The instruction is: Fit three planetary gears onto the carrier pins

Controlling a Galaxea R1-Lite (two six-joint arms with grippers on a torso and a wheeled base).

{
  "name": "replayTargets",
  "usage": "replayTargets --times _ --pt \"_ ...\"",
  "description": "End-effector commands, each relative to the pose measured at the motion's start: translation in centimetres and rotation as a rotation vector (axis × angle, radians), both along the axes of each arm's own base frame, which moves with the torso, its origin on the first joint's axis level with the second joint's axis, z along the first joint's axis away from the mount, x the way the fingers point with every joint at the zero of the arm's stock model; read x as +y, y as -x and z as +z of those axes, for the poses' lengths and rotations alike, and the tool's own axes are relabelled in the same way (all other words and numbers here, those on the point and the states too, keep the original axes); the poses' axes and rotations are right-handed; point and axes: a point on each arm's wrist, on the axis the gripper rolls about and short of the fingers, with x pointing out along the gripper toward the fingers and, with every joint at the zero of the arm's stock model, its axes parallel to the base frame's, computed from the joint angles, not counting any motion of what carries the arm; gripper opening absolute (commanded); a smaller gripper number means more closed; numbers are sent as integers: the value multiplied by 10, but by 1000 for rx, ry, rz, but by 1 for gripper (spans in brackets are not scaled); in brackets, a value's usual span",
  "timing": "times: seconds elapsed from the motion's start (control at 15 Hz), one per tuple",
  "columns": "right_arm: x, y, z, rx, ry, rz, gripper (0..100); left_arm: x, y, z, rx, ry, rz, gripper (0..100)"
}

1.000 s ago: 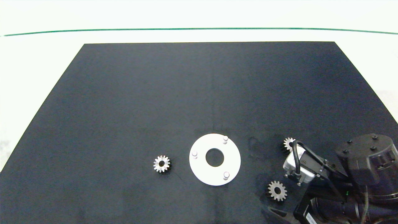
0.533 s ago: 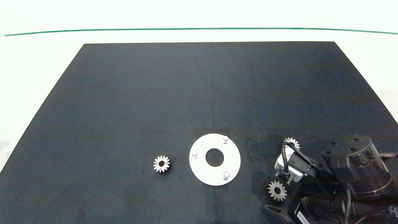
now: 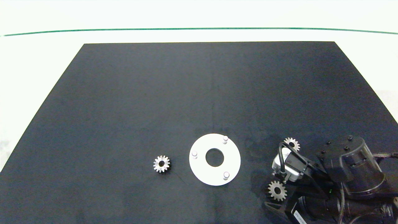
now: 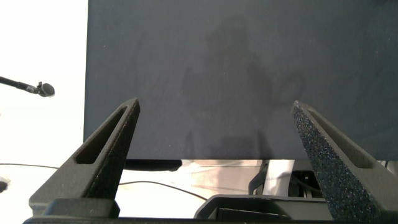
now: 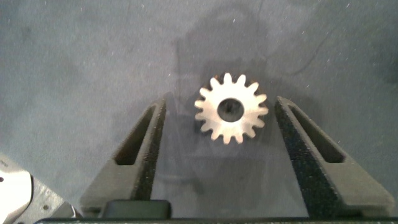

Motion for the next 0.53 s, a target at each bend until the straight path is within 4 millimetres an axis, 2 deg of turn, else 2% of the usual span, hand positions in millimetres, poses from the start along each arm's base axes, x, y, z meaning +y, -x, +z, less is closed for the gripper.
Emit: replayTargets --times 0.07,0.53 --pt "2 -3 -2 -3 2 1 62 0 0 -1 7 -1 0 100" --pt "4 -5 -6 5 11 -1 47 0 0 1 3 -1 -6 100"
